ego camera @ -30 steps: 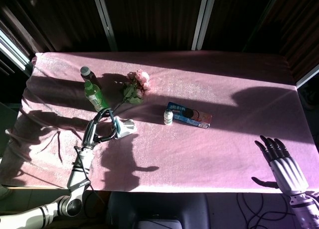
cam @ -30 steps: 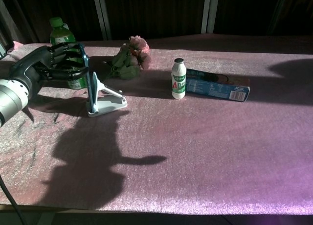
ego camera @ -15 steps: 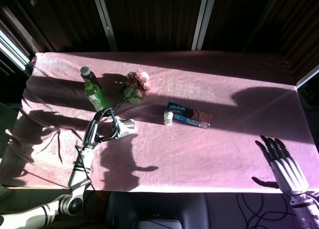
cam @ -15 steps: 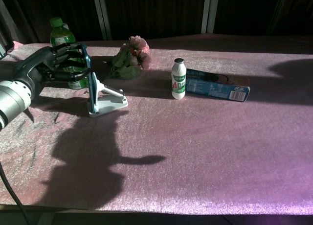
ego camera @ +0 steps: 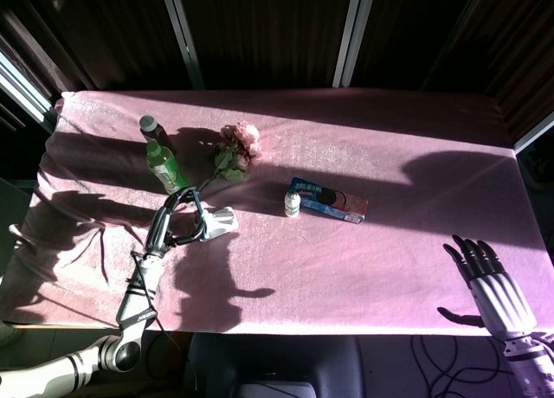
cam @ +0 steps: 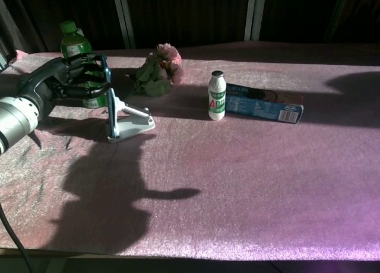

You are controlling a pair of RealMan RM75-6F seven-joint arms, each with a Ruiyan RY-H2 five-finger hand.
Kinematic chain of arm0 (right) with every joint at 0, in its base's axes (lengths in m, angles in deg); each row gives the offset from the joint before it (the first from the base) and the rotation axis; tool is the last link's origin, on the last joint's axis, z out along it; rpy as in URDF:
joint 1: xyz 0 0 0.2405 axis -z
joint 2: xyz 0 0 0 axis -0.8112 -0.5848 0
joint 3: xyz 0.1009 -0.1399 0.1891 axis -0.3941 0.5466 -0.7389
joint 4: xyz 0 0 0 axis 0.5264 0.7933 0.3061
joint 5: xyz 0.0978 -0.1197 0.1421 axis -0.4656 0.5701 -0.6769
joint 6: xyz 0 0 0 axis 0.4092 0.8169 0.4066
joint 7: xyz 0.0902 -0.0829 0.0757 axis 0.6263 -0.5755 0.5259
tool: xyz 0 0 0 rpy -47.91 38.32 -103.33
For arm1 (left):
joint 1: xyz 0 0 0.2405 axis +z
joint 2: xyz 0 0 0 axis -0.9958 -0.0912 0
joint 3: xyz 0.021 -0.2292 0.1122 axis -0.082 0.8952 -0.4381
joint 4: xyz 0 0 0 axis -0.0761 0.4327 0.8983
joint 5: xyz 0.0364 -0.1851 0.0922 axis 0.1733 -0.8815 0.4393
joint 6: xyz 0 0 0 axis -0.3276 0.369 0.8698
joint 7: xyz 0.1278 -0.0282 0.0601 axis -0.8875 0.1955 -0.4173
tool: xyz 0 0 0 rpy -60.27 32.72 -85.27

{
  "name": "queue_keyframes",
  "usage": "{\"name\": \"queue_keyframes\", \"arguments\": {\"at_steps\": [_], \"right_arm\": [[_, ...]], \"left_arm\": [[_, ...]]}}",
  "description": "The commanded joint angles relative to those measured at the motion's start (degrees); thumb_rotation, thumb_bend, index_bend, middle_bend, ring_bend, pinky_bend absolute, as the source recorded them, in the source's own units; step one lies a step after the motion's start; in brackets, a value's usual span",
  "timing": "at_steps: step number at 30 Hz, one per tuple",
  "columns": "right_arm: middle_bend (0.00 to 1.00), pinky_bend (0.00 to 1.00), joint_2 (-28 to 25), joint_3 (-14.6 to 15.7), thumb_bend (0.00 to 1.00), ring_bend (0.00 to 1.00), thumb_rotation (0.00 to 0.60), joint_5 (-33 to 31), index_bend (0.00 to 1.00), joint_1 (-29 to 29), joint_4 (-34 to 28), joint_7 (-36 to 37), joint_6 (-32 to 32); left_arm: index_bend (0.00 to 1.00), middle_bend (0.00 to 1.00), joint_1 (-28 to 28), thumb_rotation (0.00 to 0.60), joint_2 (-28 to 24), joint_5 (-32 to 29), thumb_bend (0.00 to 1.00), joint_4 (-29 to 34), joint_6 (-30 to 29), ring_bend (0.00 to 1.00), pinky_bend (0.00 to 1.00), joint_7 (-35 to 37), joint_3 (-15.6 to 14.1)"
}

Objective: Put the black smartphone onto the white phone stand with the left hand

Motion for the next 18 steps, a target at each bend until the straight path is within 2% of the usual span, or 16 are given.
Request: {"name": "queue_keyframes", "arguments": {"at_steps": [1,7,18], "right_arm": [[0.0,0.0,0.0,0.0,0.13,0.0,0.6,0.0,0.0,0.0,0.0,0.0,0.0],[0.0,0.0,0.0,0.0,0.13,0.0,0.6,0.0,0.0,0.0,0.0,0.1,0.1],[0.0,0.0,-0.1,0.0,0.13,0.0,0.6,0.1,0.0,0.1,0.0,0.1,0.2]], "left_arm": [[0.13,0.28,-0.1,0.6,-0.2,0.1,0.33,0.2,0.3,0.13,0.0,0.2,0.0],[0.07,0.14,-0.1,0.6,-0.3,0.5,0.31,0.4,0.2,0.04,0.0,0.9,0.0],[0.01,0.05,-0.1,0.6,-0.6,0.8,0.3,0.7,0.2,0.0,0.0,1.4,-0.1]]}}
